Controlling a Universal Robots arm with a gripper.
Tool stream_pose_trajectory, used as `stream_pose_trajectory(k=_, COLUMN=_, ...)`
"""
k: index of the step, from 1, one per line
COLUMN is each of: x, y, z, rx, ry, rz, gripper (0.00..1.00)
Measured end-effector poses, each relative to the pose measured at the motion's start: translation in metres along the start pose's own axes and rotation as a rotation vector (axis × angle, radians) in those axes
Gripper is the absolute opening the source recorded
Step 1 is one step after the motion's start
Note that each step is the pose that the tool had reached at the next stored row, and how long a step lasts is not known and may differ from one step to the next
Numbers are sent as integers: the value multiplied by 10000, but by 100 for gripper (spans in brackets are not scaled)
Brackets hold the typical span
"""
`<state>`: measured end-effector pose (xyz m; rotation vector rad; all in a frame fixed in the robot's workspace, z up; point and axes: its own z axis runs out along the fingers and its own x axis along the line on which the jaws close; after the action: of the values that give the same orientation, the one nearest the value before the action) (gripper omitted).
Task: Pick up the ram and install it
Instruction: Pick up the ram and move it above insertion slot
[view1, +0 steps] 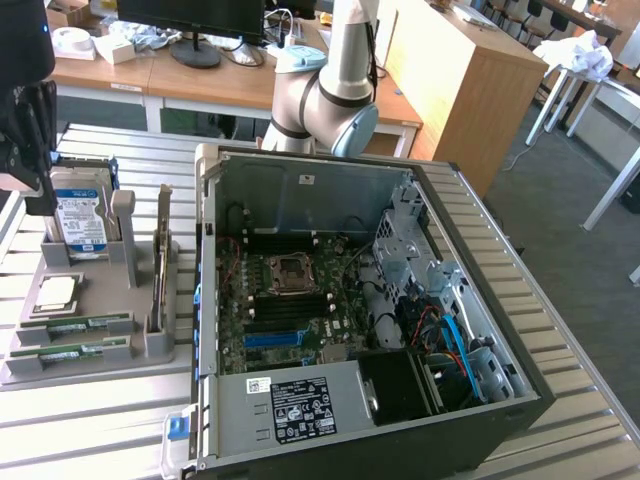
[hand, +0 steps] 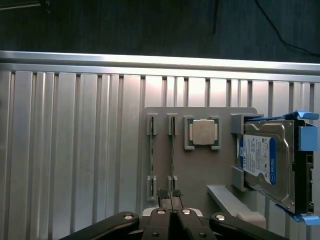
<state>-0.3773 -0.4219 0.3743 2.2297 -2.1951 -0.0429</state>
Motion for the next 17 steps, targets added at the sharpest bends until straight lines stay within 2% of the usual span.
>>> stream_pose_trajectory(k=17, x=-11, y=0, z=0, rx=2, ry=0, rz=-2, gripper=11)
